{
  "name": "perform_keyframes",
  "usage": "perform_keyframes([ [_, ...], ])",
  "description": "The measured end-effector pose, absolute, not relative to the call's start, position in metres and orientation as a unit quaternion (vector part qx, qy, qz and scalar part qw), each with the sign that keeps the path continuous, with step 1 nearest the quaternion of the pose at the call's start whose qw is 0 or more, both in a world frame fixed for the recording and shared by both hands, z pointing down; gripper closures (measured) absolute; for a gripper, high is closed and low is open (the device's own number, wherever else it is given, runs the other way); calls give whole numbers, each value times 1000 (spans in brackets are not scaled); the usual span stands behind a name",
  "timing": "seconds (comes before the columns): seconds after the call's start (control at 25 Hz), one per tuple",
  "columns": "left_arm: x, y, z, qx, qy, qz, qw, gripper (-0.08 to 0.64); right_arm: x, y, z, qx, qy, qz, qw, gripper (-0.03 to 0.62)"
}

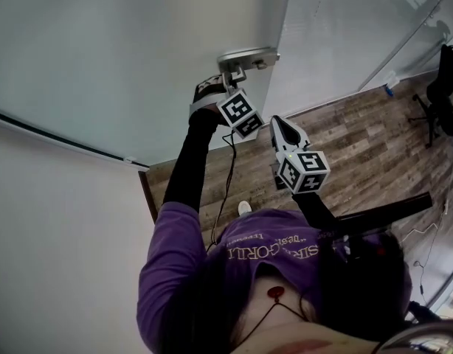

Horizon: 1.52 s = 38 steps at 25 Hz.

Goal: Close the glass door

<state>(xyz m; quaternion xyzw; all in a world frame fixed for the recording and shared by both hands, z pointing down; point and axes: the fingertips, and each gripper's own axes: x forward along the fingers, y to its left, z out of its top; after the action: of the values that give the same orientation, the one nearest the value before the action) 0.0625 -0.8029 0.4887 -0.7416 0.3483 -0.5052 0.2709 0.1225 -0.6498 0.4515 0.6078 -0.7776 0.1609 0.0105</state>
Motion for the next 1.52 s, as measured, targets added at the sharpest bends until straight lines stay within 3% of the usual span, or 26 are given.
perform_keyframes([
  [1.52, 69, -868, 487, -736, 391, -512, 207, 448, 154, -691, 449, 577, -800, 164, 27, 606],
])
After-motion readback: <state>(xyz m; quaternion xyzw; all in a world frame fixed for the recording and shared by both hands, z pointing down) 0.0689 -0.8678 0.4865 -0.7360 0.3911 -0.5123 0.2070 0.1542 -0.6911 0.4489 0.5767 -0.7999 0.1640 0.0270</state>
